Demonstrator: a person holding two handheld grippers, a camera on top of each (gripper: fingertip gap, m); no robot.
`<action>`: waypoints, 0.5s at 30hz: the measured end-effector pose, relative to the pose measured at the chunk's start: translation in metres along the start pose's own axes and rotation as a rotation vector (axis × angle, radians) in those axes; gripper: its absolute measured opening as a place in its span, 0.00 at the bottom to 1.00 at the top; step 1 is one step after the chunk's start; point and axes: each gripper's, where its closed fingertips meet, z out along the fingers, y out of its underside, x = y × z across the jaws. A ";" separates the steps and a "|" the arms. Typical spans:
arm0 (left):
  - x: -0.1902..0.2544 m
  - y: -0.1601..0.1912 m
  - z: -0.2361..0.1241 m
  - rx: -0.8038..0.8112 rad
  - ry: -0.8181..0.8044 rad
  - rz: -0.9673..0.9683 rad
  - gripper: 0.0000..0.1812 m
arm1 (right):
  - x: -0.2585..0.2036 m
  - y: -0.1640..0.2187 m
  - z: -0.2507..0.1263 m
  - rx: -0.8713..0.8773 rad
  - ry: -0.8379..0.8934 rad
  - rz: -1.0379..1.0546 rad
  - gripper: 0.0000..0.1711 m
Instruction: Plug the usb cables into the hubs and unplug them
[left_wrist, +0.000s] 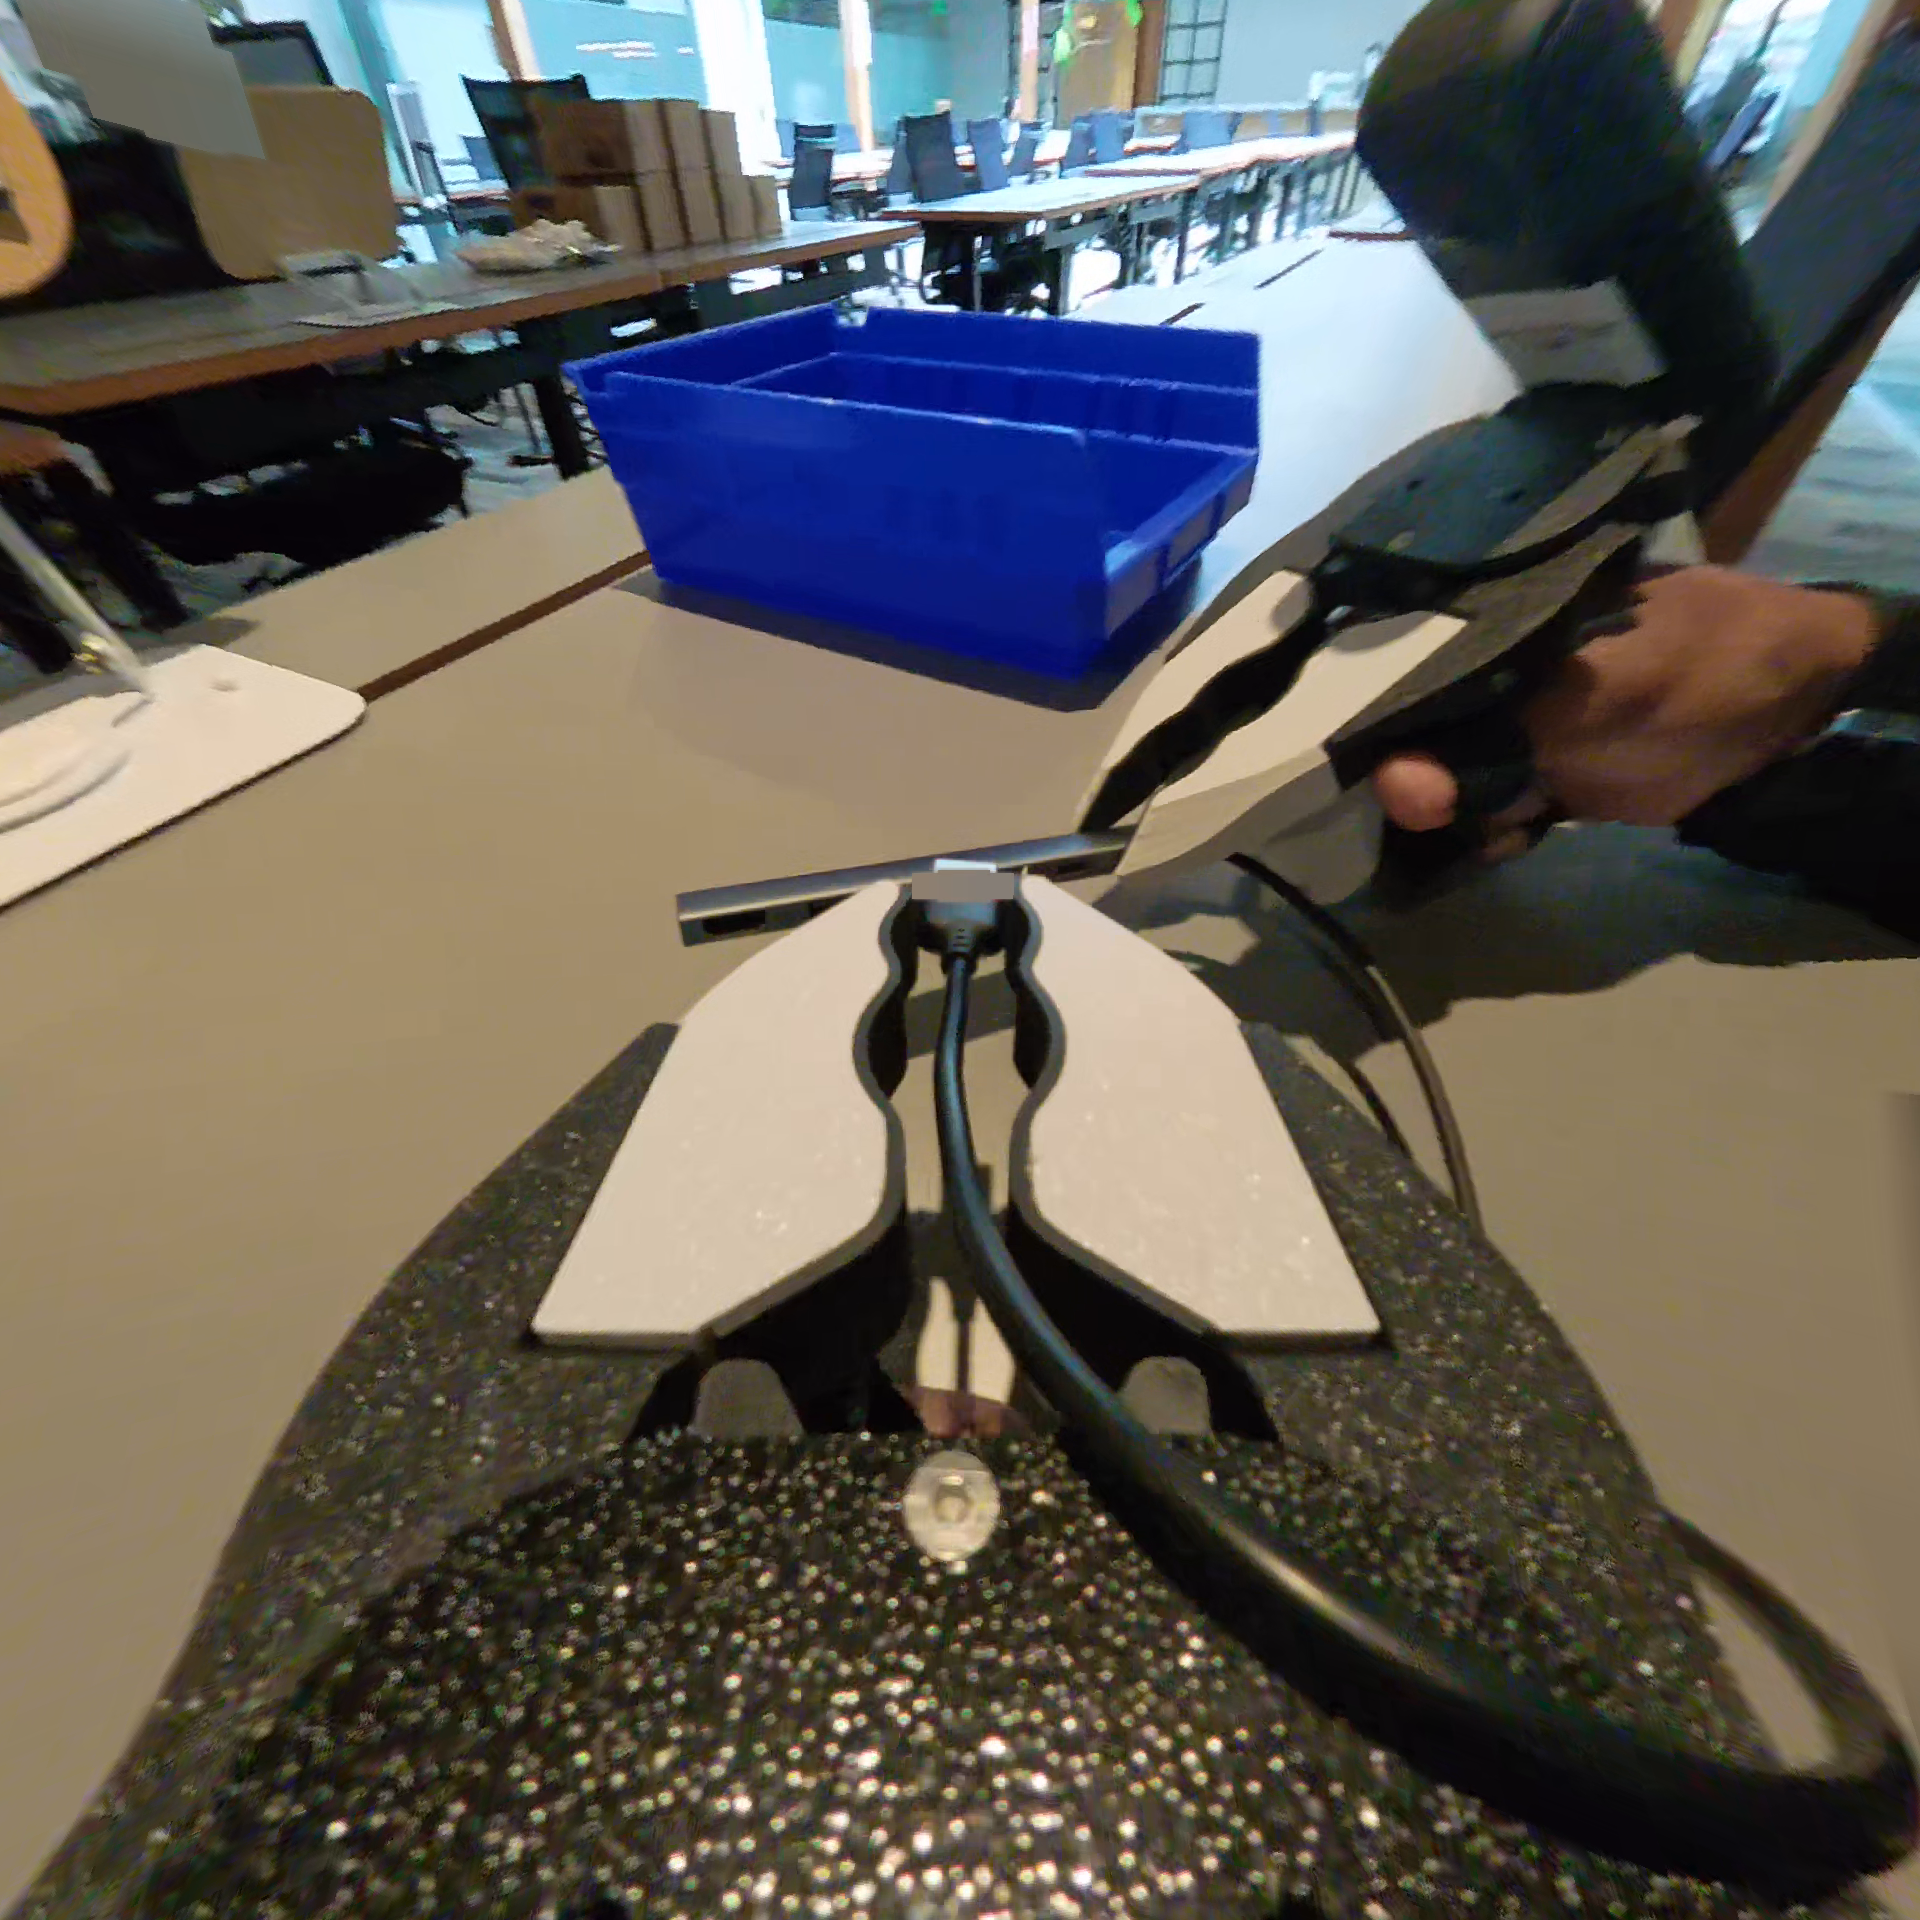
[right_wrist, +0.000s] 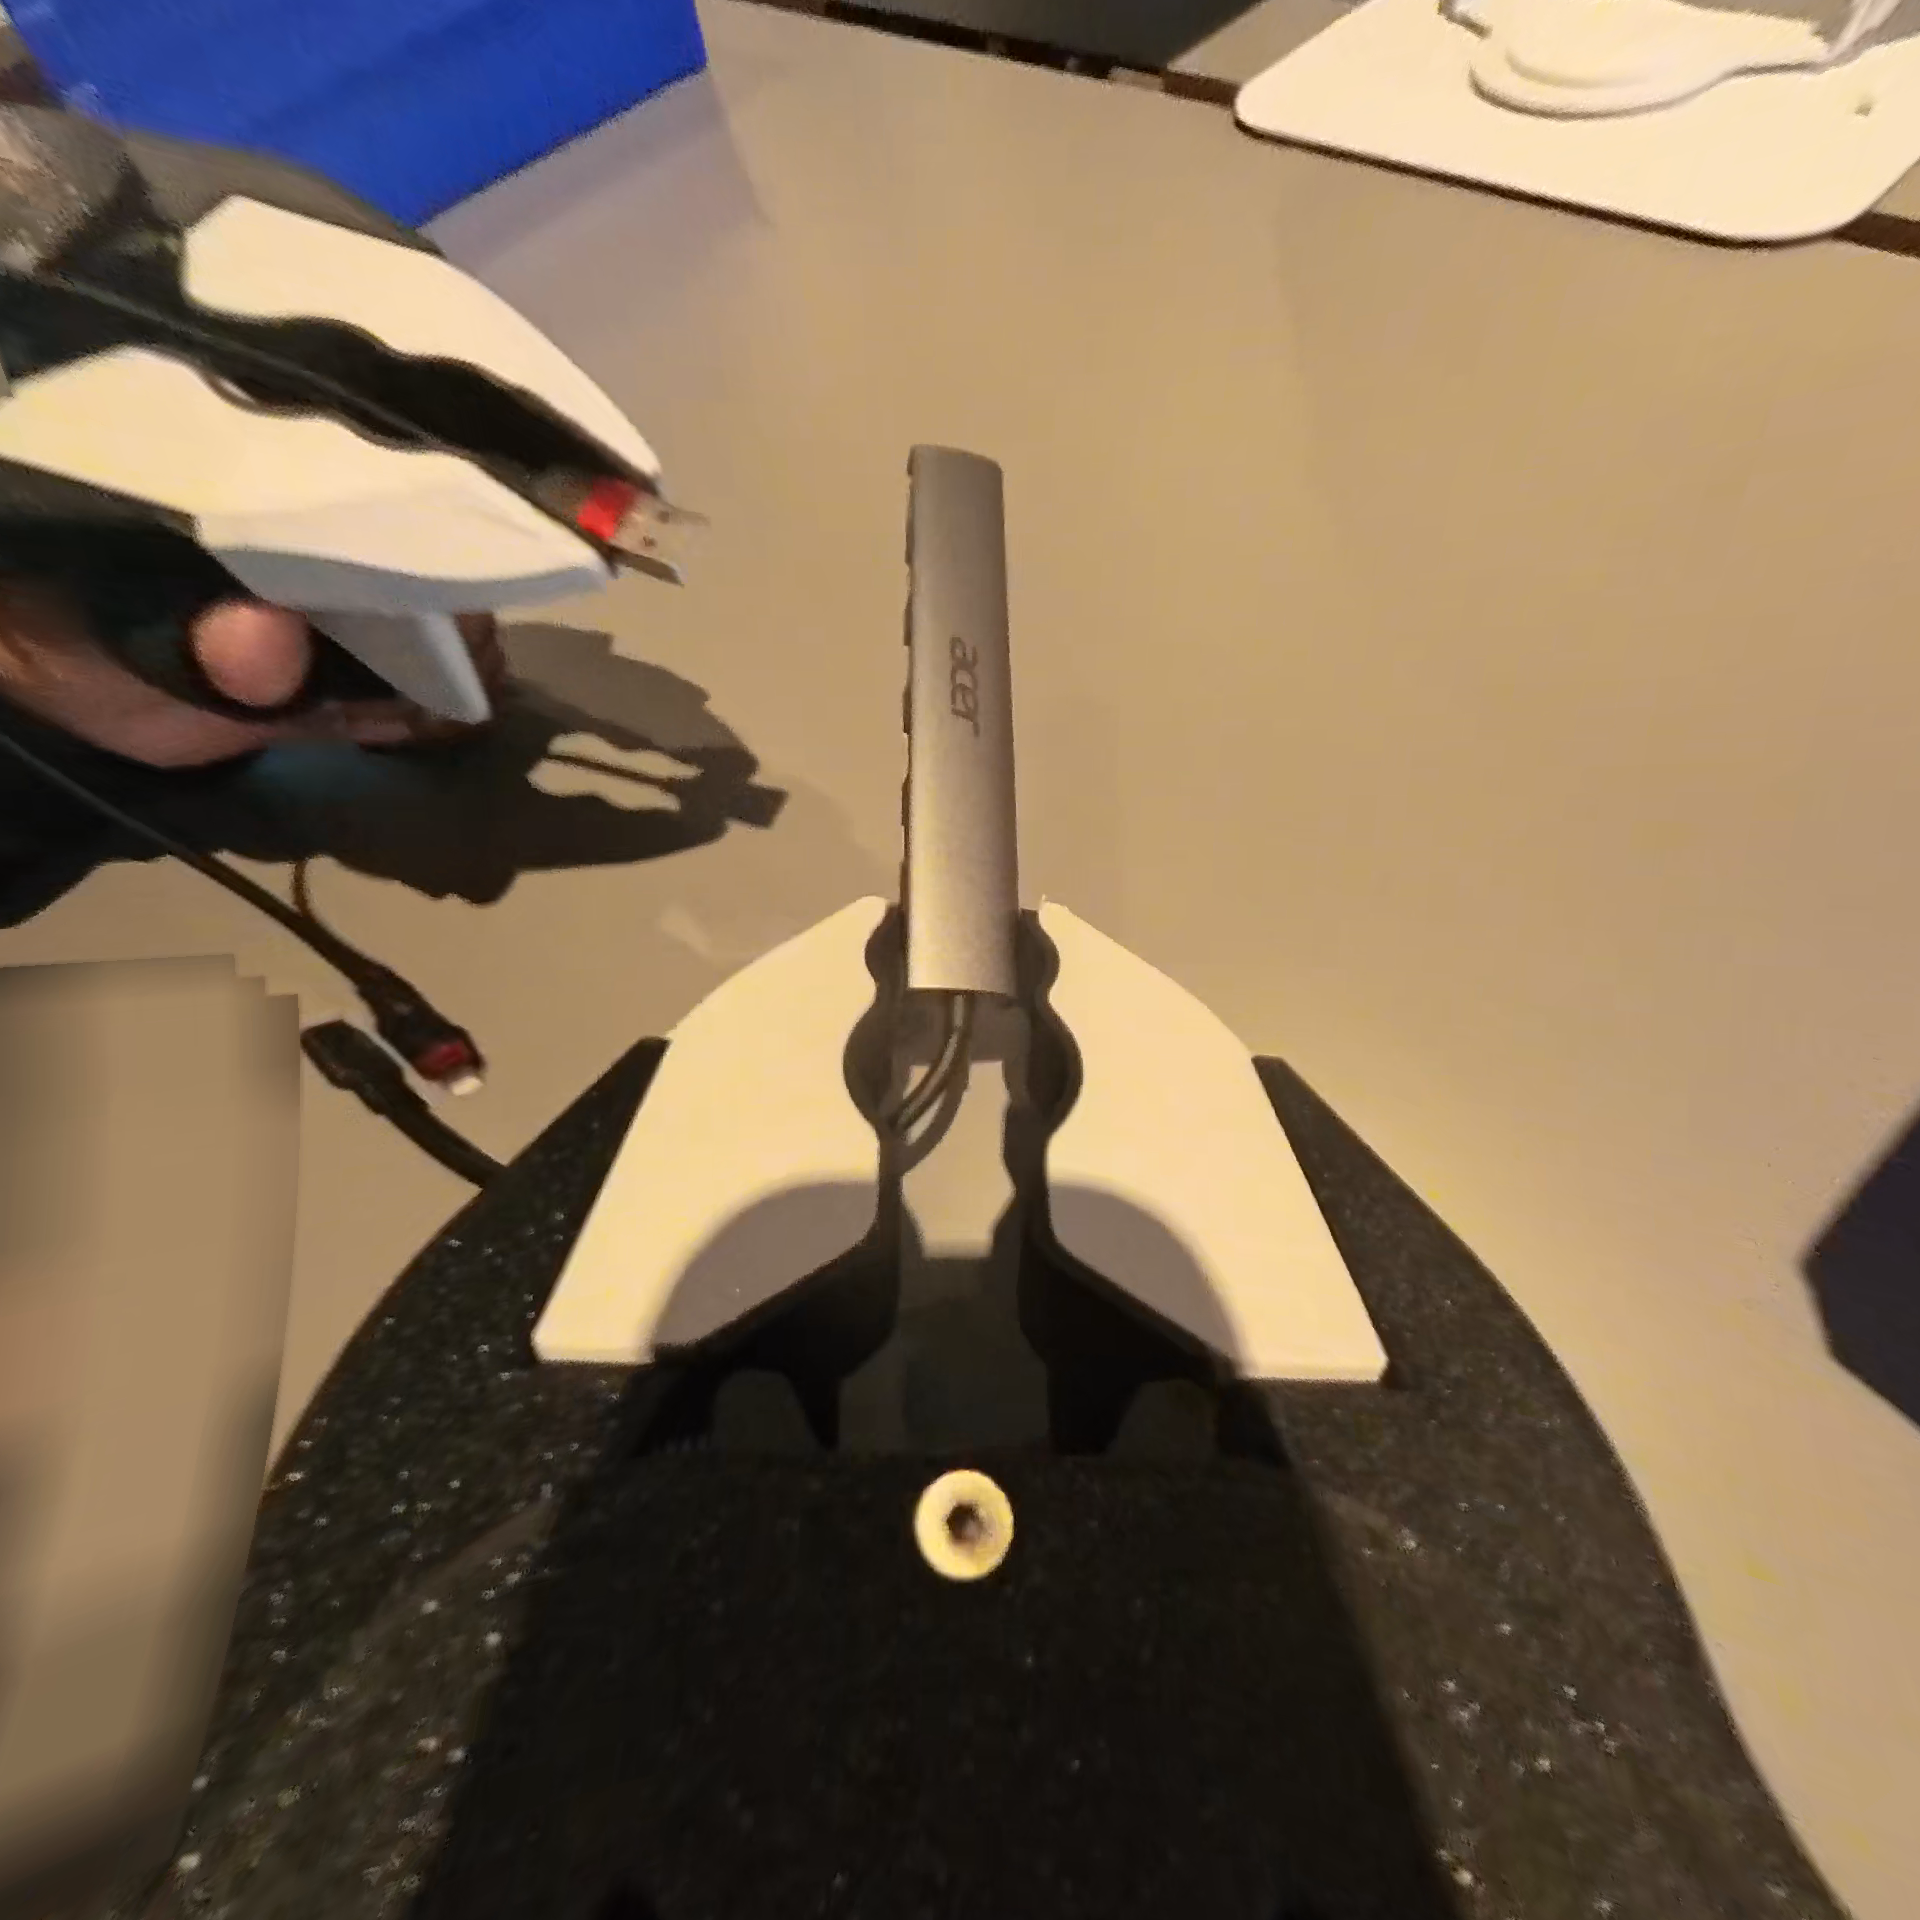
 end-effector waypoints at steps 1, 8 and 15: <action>-0.001 0.000 0.001 -0.004 -0.020 0.021 0.08 | -0.004 -0.003 0.001 0.014 -0.003 0.003 0.12; -0.009 0.000 -0.001 0.001 -0.091 0.026 0.08 | -0.021 -0.020 0.003 0.113 0.025 -0.007 0.12; -0.012 0.001 -0.001 -0.006 -0.129 0.054 0.08 | -0.026 -0.024 0.003 0.140 0.038 -0.027 0.12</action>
